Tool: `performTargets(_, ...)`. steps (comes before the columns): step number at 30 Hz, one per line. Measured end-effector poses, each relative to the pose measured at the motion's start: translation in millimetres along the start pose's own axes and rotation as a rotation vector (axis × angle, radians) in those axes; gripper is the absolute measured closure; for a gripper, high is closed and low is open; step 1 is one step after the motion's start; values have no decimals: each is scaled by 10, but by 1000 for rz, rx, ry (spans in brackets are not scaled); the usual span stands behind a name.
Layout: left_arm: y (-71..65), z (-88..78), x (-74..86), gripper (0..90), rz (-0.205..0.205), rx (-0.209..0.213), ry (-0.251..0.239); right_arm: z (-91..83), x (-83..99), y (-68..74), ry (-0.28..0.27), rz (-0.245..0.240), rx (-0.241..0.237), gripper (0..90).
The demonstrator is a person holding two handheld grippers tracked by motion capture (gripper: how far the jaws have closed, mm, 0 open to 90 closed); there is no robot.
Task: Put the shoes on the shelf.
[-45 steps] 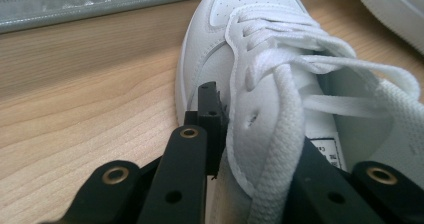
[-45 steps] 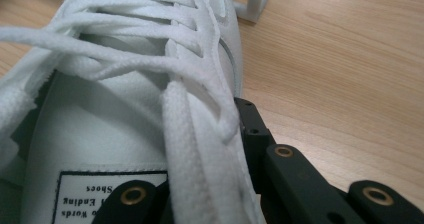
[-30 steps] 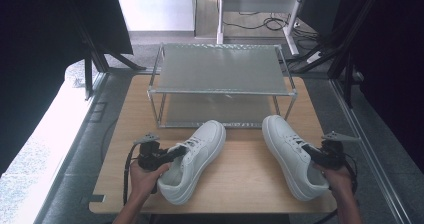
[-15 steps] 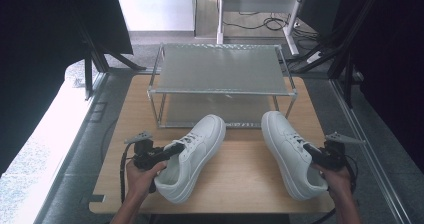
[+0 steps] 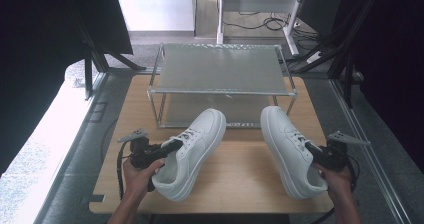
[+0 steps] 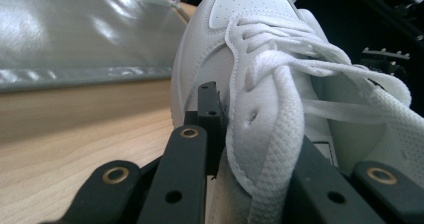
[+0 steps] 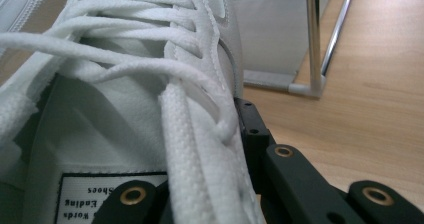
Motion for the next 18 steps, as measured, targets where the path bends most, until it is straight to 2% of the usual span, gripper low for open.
performTargets(3, -60, -23, -53, 828, 7, 12, -14, -31, -58, 66, -23, -6, -21, 885)
performTargets(11, -114, -38, -150, 828, 6, 36, -36, -49, -144, 161, -50, -16, -42, 885)
performTargets(18, -161, -57, -268, 827, 15, 41, -55, -60, -256, 243, -71, -26, -61, 886)
Point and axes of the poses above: each handheld gripper's, and its own axes: z roughly forward along the jaws, x roughly out of its underside, y roughly to its left, the point moved 7 cm from there along z, roughly forward along the jaws, and after that the axes turned 2 degrees about -x, right-handed, at the moved point
